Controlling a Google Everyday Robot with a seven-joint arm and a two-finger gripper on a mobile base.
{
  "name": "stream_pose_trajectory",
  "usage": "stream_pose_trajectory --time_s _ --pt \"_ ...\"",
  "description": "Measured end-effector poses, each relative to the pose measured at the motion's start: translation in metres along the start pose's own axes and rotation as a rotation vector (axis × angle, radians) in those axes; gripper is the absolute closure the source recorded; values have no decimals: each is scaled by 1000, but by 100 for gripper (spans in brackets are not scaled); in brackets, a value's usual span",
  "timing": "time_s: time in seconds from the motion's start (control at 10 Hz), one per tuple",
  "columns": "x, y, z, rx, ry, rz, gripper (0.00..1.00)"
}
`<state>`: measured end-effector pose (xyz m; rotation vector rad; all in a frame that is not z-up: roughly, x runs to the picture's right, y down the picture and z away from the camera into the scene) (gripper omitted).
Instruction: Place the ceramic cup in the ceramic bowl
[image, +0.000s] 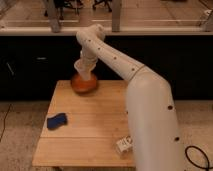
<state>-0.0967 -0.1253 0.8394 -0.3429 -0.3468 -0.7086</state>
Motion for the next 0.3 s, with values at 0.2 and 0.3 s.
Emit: stream_pose_trajectory --time_s 0.2,0.3 --pt "0 0 10 1 -13 -10 100" --pt "1 1 18 -1 -21 -14 100"
